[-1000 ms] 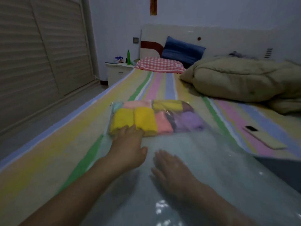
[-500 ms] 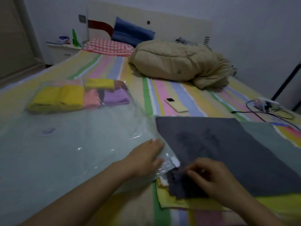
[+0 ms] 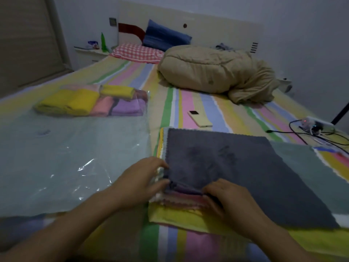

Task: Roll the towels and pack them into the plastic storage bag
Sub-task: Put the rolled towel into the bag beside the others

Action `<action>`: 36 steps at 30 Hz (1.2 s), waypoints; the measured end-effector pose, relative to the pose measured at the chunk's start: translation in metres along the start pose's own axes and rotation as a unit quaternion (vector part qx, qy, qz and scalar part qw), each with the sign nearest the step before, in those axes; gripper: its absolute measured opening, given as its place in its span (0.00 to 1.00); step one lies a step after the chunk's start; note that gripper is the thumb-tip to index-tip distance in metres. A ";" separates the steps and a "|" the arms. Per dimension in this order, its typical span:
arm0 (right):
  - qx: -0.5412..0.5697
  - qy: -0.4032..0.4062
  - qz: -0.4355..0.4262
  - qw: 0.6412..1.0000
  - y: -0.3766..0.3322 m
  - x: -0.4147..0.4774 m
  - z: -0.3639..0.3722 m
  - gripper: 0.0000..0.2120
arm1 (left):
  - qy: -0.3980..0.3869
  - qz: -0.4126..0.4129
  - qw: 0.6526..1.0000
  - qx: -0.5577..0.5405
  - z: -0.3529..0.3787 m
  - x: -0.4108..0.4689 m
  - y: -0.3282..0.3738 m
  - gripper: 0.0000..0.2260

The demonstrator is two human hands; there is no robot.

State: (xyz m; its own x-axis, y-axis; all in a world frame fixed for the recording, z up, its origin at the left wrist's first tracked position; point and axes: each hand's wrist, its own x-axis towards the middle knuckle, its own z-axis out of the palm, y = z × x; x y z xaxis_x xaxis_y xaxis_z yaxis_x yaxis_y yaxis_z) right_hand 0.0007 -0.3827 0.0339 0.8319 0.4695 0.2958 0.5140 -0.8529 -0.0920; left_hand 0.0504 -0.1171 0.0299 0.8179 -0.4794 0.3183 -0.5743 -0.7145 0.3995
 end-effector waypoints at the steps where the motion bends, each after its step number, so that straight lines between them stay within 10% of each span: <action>1: 0.009 0.006 0.012 1.000 0.003 0.001 0.000 0.13 | 0.016 0.049 0.999 -0.019 0.004 0.001 0.016 0.25; 4: 0.045 0.026 0.051 0.997 0.009 0.003 0.006 0.18 | 0.011 0.122 0.992 0.010 0.020 0.005 0.048 0.30; 16: 0.030 0.102 0.114 0.988 -0.007 0.003 0.007 0.13 | 0.005 -0.089 0.991 -0.101 0.022 0.043 0.049 0.03; 22: -0.095 0.142 0.111 0.979 0.036 -0.008 -0.007 0.17 | 0.049 -0.197 0.940 -0.273 0.021 0.064 0.047 0.07; 36: -0.081 0.089 0.273 0.955 0.222 0.065 -0.002 0.10 | 0.141 -0.260 0.950 -0.100 0.064 0.156 -0.033 0.15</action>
State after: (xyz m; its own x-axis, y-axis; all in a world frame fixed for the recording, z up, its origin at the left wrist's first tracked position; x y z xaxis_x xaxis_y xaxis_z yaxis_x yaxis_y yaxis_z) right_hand 0.1688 -0.5421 0.0346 0.9102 -0.0882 0.4046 -0.0361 -0.9902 -0.1346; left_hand 0.1995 -0.2010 0.0120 0.9671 0.0877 0.2387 -0.1131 -0.6926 0.7124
